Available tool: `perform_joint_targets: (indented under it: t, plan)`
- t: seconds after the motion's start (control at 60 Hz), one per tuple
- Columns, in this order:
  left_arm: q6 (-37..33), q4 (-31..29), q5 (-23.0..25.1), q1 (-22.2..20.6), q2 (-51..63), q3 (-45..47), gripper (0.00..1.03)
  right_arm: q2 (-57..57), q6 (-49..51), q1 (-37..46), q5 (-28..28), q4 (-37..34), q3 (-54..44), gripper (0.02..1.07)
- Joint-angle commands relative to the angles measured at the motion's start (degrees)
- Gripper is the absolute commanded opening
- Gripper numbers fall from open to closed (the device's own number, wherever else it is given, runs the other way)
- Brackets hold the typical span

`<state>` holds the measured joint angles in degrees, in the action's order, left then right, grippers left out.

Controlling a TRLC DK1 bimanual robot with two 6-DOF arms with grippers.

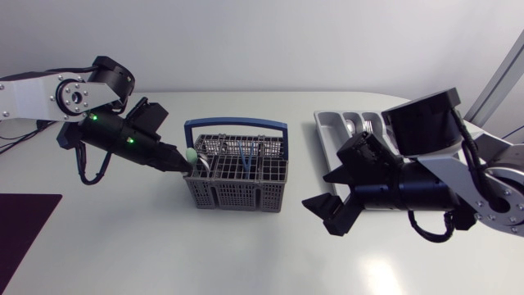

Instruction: Unload the cutlery basket into the drawer organizer.

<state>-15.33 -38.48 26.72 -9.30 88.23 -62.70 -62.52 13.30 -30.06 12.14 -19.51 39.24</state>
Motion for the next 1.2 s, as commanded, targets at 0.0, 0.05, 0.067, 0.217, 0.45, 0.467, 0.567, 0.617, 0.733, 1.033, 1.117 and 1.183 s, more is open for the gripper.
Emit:
perform_joint_targets:
  t: [0.0, 0.05, 0.067, 0.217, 0.45, 0.467, 0.567, 0.617, 0.733, 1.033, 1.117, 1.183]
  plan:
    - [0.7, 0.1, -1.0, -0.3, -1.2, 1.4, 0.04, -0.7, 0.1, -0.6, -0.2, 0.5, -1.7, 0.95]
    - [0.6, 0.1, -1.1, -0.5, -1.7, 1.5, 0.04, -0.7, 0.1, -0.6, -0.2, 0.6, -1.9, 0.95]
    - [0.6, 0.1, -1.1, -0.5, -1.7, 1.6, 0.04, -0.7, 0.1, -0.6, -0.2, 0.6, -1.9, 0.95]
    - [0.6, 0.1, -1.0, -0.5, -2.9, 1.8, 0.04, -0.5, 0.2, -0.6, -0.2, 0.9, -2.2, 0.95]
    - [0.8, 0.1, 0.5, 0.3, -3.5, 1.8, 0.04, -0.2, 0.4, -0.4, -0.2, 0.9, -2.6, 0.95]
    - [0.8, 0.0, 0.8, 0.4, -3.7, 1.8, 0.04, -0.1, 0.3, -0.4, -0.1, 0.9, -2.7, 0.95]
    - [0.7, -0.6, 2.2, 1.6, -4.5, 1.3, 0.04, 0.1, 0.4, -0.4, -0.1, 0.9, -2.8, 0.95]
    - [0.7, -1.2, 2.9, 1.8, -4.7, 1.0, 0.04, 0.2, 0.4, -0.4, -0.1, 0.9, -2.9, 0.95]
    - [0.0, -2.0, 4.1, 3.2, -5.0, 0.6, 0.04, 0.4, 0.4, -0.4, -0.1, 0.6, -2.9, 0.95]
    - [-1.6, -5.8, 10.5, 7.7, -3.2, -1.7, 0.04, 0.6, 0.3, -0.6, -0.1, 0.3, -2.8, 0.95]
    - [-2.2, -7.6, 11.7, 8.3, -2.3, -2.9, 0.04, 0.7, 0.3, -0.6, -0.1, -0.1, -2.5, 0.95]
    - [-2.6, -9.0, 12.0, 8.7, -1.8, -3.8, 0.04, 0.7, 0.3, -0.8, -0.1, -0.3, -2.4, 0.95]
